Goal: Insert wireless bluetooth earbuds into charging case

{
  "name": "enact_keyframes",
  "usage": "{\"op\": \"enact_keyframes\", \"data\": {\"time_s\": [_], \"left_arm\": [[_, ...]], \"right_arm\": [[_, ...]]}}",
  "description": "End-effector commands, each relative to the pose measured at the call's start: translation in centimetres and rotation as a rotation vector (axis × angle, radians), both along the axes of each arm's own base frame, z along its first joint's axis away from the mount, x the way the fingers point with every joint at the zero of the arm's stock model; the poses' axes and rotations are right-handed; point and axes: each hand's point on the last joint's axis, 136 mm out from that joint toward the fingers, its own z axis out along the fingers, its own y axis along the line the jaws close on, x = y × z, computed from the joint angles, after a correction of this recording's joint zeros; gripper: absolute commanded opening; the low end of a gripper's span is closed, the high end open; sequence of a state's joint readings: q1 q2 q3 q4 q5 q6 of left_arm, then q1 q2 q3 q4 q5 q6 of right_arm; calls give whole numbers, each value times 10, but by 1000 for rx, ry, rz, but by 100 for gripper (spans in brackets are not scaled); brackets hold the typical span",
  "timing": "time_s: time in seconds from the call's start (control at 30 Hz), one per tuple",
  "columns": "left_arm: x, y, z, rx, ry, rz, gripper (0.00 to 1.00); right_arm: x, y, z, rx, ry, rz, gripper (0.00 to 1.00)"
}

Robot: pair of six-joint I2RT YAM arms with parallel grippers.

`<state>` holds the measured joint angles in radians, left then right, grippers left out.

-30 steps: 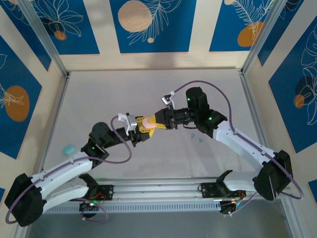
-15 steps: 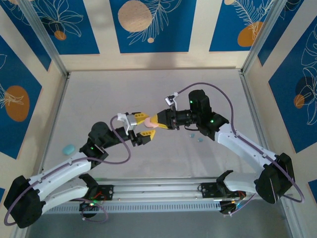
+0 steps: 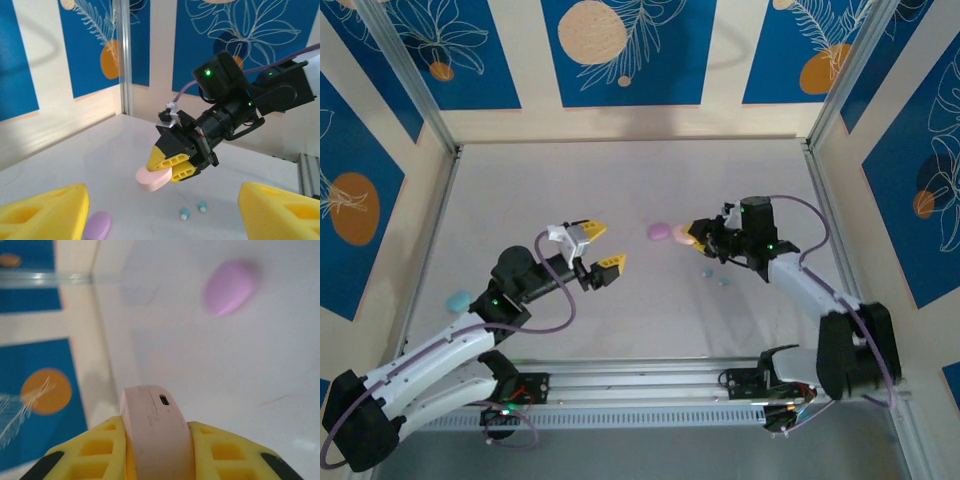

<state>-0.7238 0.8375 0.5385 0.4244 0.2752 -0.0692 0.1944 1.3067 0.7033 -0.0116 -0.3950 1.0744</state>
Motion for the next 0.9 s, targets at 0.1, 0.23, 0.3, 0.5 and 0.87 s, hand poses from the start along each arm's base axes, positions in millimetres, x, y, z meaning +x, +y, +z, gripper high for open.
{"op": "enact_keyframes", "data": {"time_s": [0.1, 0.23, 0.3, 0.5, 0.87], "left_arm": [[17, 11, -2, 72, 78, 112, 78], [25, 13, -12, 143, 143, 153, 78], [28, 13, -15, 162, 159, 163, 78], [37, 13, -26, 200, 218, 202, 77], [57, 35, -56, 297, 388, 352, 76]], "right_arm": [[35, -13, -41, -48, 74, 44, 17], [55, -14, -65, -111, 118, 57, 18], [64, -16, -75, -146, 132, 54, 20], [81, -11, -100, -166, 183, 98, 21], [68, -25, -117, -305, 243, 130, 41]]}}
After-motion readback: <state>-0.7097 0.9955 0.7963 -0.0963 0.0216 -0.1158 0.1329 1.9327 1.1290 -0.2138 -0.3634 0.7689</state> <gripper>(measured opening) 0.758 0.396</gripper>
